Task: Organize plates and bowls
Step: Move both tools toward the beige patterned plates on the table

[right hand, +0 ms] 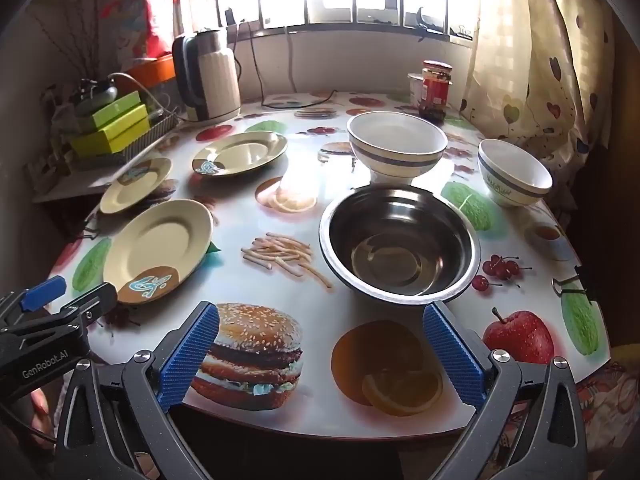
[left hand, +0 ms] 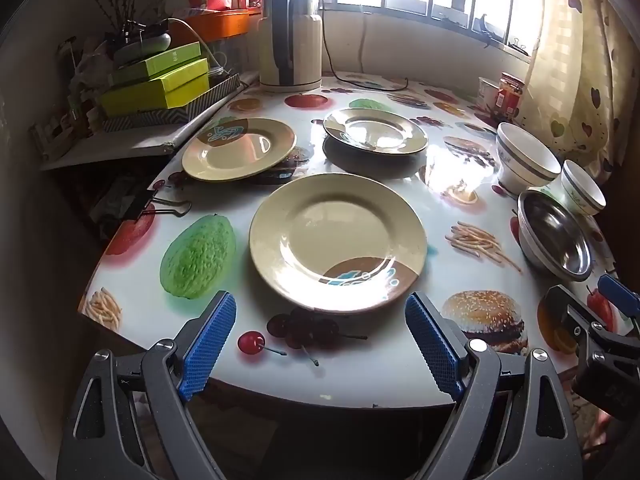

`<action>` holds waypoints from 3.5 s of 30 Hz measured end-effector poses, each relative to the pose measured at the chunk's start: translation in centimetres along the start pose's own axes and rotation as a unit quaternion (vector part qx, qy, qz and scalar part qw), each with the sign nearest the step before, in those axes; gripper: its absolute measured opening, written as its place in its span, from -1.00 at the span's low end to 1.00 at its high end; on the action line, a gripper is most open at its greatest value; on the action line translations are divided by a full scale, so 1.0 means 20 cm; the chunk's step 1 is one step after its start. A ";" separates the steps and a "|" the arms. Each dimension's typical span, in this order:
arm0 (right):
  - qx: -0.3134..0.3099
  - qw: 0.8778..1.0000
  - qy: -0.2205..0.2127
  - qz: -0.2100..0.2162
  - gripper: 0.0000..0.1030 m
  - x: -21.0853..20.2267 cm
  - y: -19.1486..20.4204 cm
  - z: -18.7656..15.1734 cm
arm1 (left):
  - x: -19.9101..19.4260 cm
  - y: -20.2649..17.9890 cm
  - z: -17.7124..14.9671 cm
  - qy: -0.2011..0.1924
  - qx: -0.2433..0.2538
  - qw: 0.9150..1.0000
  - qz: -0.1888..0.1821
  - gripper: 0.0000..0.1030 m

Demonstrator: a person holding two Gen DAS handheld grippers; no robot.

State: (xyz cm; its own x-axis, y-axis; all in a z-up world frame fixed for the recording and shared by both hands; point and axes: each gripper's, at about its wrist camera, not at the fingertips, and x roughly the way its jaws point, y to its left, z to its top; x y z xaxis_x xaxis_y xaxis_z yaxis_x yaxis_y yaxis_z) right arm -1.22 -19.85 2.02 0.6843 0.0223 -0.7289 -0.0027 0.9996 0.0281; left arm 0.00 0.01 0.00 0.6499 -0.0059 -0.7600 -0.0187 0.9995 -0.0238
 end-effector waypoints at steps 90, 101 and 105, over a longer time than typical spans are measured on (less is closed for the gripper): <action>-0.028 0.998 -0.010 0.060 1.00 0.12 0.23 0.20 | 0.08 0.14 0.13 0.009 -0.022 0.999 0.027 0.69; -0.035 0.998 -0.010 0.060 1.00 0.16 0.23 0.25 | 0.09 0.20 0.18 0.004 -0.035 0.999 0.038 0.69; -0.040 0.997 -0.017 0.063 1.00 0.17 0.27 0.32 | 0.10 0.24 0.21 0.004 -0.040 0.998 0.043 0.69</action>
State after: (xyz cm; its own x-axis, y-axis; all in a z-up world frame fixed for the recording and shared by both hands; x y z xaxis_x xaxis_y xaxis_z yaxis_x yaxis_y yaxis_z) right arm 5.84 -14.45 4.06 0.6997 0.1478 -0.6989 -0.1475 0.9872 0.0610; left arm 4.40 4.87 1.03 0.6371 0.0792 -0.7667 -0.1351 0.9908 -0.0099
